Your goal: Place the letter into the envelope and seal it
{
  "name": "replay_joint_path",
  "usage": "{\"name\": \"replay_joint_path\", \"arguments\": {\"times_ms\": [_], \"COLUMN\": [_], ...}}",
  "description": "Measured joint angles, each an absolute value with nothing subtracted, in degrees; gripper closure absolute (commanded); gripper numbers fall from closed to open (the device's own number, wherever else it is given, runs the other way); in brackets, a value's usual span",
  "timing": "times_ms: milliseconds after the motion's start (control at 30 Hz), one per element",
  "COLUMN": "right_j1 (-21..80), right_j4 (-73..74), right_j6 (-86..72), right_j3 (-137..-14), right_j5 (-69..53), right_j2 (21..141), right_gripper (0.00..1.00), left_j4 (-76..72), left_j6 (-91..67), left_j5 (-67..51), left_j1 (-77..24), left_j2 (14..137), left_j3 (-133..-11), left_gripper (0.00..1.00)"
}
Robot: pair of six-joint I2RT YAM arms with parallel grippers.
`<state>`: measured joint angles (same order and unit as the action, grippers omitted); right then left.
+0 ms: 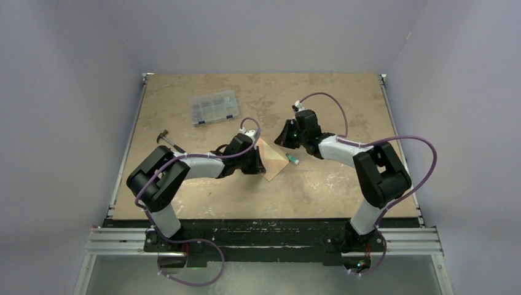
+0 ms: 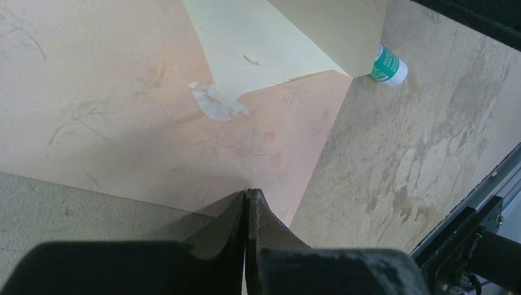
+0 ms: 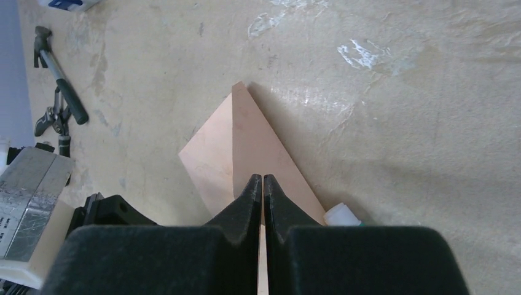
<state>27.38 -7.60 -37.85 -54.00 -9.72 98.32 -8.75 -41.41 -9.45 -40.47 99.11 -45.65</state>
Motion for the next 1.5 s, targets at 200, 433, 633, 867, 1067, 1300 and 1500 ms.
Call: {"name": "replay_joint_path", "arguments": {"times_ms": [200,433,633,867,1067,1300,1500], "right_j1": [27.7,29.5,30.9,32.8,36.4,41.5,42.5], "right_j4": [-8.6,-8.3,-8.3,-8.4,-6.9,-5.8,-8.9], "right_j6": [-36.8,-36.2,-35.7,-34.8,-33.8,-32.1,-31.0], "right_j3": [-54.0,-53.5,-53.4,-53.5,-54.8,-55.5,-53.7], "right_j5": [-11.7,-11.7,-11.5,-9.0,-1.0,10.7,13.6], "right_j2": [101.2,104.3,104.2,104.7,104.7,104.7,104.5], "right_gripper": [0.97,0.98,0.98,0.98,0.98,0.94,0.93], "left_j4": [-8.8,-8.9,-9.0,-9.0,-8.2,-3.5,-0.9], "left_j6": [-41.6,-42.5,-42.5,-42.5,-42.3,-41.2,-41.4], "left_j5": [-8.8,-8.2,-8.1,-8.1,-8.3,-8.2,-3.0], "left_j1": [-40.6,-40.6,-40.6,-40.6,-40.5,-38.5,-36.5], "left_j2": [99.1,99.2,99.2,99.2,98.1,96.2,97.3], "left_j3": [-45.6,-45.6,-45.6,-45.6,-45.6,-52.5,-57.8], "left_gripper": [1.0,1.0,1.0,1.0,1.0,1.0,1.0]}}
